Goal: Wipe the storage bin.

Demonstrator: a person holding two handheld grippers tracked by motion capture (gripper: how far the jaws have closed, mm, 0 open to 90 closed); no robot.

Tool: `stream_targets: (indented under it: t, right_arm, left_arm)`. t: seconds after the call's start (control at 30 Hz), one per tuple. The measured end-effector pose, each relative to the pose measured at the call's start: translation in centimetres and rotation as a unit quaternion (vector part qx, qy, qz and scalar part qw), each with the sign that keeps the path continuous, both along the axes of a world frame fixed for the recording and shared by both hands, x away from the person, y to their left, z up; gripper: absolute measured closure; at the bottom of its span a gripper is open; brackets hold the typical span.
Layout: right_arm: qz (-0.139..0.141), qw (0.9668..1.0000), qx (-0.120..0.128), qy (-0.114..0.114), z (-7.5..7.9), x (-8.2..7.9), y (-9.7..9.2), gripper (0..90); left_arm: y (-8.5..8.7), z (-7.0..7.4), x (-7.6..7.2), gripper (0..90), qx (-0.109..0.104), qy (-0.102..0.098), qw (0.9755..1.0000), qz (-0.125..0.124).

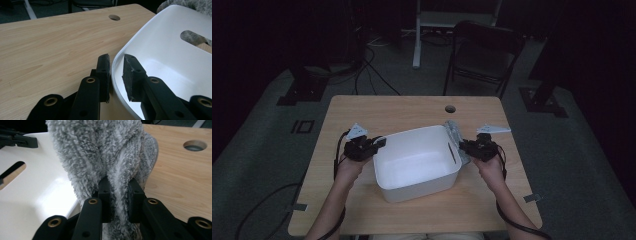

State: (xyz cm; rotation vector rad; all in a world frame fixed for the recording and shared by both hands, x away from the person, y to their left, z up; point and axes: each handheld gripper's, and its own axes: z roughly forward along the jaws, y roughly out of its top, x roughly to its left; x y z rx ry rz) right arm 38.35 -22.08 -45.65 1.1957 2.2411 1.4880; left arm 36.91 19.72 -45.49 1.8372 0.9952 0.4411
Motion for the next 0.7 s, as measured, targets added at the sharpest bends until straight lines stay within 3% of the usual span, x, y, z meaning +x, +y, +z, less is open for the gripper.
stream_targets:
  t: [0.13, 0.33, 0.4, 0.57, 0.7]
  right_arm:
    - [-0.001, 0.9999, 0.004, 0.013, -1.0, 0.3, 0.1, 77.7]
    - [0.007, 0.9993, -0.012, 0.035, -1.6, 0.7, 0.1, 77.6]
    - [0.009, 0.9992, -0.026, 0.03, -1.2, 0.7, 0.1, 77.5]
    - [0.005, 1.0, 0.003, 0.006, 0.5, 1.0, -0.4, 77.3]
    - [0.007, 1.0, -0.001, 0.001, 1.2, 1.4, -0.1, 77.4]
  left_arm:
    - [0.0, 0.0, 0.0, 75.6, 0.0, 0.001, 1.0, 0.001]
    - [0.1, 0.0, 0.1, 75.5, -0.003, 0.001, 1.0, -0.003]
    - [0.2, 0.0, 0.1, 75.5, -0.001, 0.001, 1.0, -0.006]
    - [0.2, 0.0, 0.2, 75.6, 0.0, 0.0, 0.9999, -0.011]
    - [0.2, 0.0, 0.1, 75.6, 0.001, 0.0, 1.0, -0.01]
